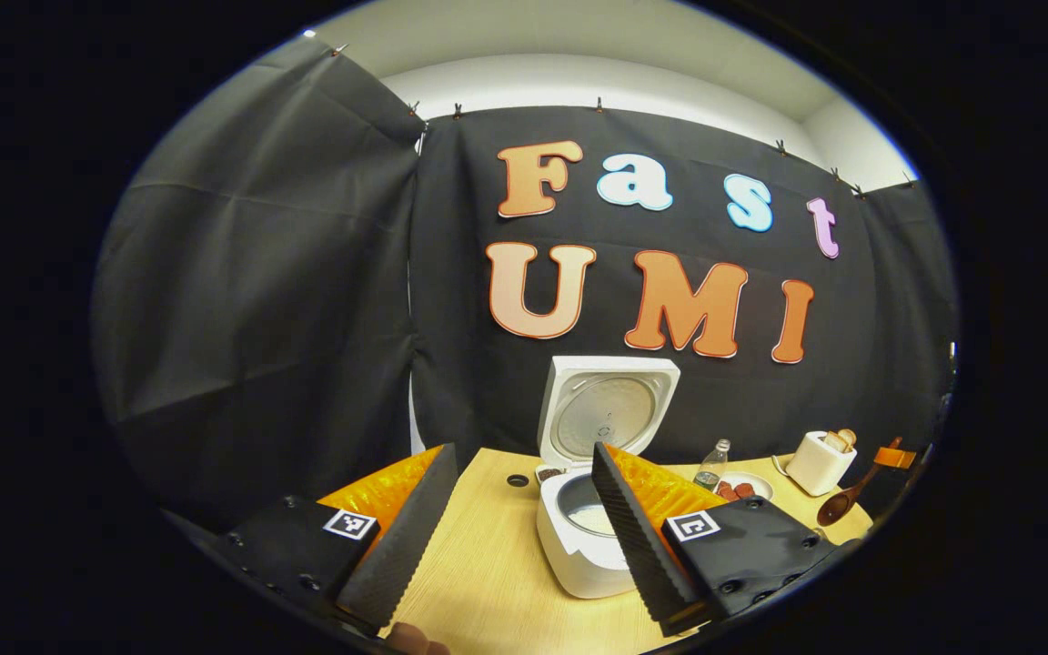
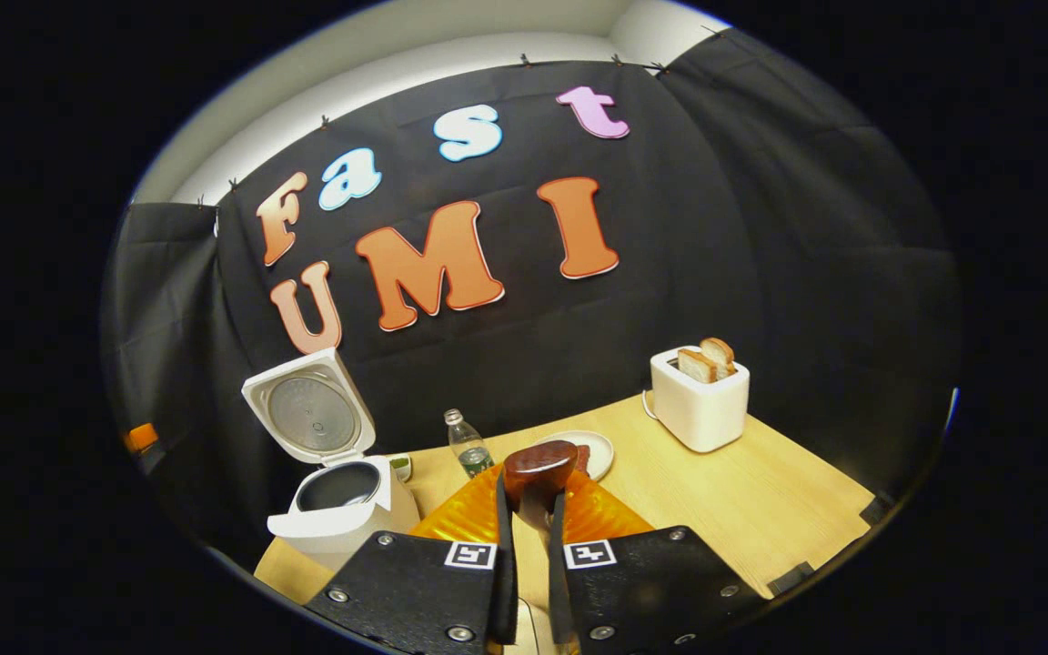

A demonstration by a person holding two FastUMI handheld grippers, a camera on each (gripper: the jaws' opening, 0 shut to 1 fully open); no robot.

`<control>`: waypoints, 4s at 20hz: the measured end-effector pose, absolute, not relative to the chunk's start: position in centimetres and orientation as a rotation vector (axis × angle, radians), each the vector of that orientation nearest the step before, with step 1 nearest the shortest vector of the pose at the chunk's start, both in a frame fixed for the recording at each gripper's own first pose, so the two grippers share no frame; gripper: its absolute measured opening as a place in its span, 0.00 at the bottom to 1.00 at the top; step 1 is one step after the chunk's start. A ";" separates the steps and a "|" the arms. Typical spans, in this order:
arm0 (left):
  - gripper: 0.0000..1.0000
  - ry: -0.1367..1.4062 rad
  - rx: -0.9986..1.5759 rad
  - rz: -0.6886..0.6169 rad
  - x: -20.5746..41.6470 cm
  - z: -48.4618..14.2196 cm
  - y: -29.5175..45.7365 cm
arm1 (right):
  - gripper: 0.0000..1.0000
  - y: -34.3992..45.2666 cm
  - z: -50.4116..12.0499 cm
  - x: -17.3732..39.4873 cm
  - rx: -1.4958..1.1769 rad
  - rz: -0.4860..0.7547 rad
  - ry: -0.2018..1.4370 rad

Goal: Close the left gripper, press the button to open the rice cooker; take a wooden spoon from the chopstick holder with the right hand, scoop a spoonful of rice and pour it into the rice cooker, then put the wooden spoon back into the chopstick holder.

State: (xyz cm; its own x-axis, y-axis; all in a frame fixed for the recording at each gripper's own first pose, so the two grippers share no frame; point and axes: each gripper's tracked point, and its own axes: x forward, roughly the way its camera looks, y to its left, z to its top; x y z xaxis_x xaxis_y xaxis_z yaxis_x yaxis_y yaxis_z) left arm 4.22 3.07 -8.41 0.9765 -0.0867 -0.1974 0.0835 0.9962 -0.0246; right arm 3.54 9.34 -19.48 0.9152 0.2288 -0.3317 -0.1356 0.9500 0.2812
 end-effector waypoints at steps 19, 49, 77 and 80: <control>1.00 0.212 0.033 -0.066 3.4 -7.8 2.0 | 0.13 7.0 -32.1 2.0 0.414 0.168 0.576; 0.99 0.223 -0.039 -0.231 28.5 0.1 -11.1 | 0.95 -0.1 -25.1 -1.1 0.197 -0.039 0.556; 1.00 0.544 -0.083 -0.333 29.8 -15.2 -11.8 | 0.95 3.5 -17.5 2.7 0.165 0.043 0.435; 1.00 0.560 -0.076 -0.333 25.9 -17.4 -12.2 | 0.95 4.6 -17.7 2.4 0.167 0.078 0.438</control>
